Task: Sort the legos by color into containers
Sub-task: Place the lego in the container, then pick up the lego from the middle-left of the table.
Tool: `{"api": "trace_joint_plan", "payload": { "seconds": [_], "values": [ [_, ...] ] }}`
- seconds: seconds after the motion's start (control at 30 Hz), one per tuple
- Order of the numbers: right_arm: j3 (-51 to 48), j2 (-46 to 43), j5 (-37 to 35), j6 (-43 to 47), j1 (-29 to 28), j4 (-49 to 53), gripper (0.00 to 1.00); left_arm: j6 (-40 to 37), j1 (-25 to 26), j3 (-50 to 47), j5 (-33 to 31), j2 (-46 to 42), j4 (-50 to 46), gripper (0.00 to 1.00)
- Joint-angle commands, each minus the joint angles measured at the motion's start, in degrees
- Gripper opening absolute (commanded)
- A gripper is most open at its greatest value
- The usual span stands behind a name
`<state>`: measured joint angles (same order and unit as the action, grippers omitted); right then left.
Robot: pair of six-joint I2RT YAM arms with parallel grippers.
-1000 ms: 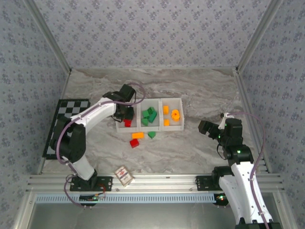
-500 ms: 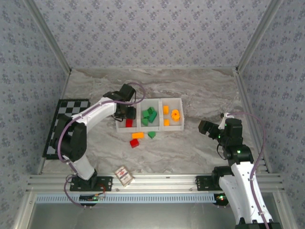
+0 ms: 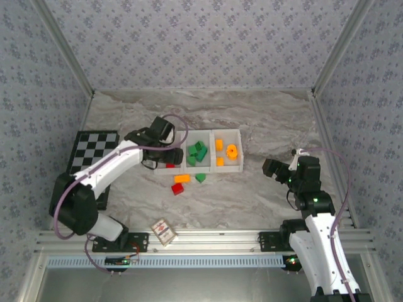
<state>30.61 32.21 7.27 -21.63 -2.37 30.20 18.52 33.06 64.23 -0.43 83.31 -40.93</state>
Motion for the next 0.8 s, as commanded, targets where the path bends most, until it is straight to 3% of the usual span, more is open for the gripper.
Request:
{"api": "trace_joint_plan", "payload": {
  "seconds": [0.0,0.23,0.47,0.77],
  "values": [
    [-0.42,0.21,-0.94,-0.48,0.33,-0.22,1.00,-3.09,2.65,-2.85,3.85,-0.52,-3.26,0.81],
    [-0.29,0.53,-0.94,-0.43,0.27,-0.23,1.00,-6.26,13.81,-3.15,-0.07,3.35,-5.75,0.88],
    [-0.14,0.49,-0.68,-0.38,0.32,0.22,1.00,-8.74,15.93,-0.04,-4.87,9.86,-8.70,1.00],
    [-0.29,0.82,-1.02,-0.58,0.35,-0.02,1.00,-10.44,16.03,0.89,-5.51,13.46,-9.73,0.92]
  ]
}}
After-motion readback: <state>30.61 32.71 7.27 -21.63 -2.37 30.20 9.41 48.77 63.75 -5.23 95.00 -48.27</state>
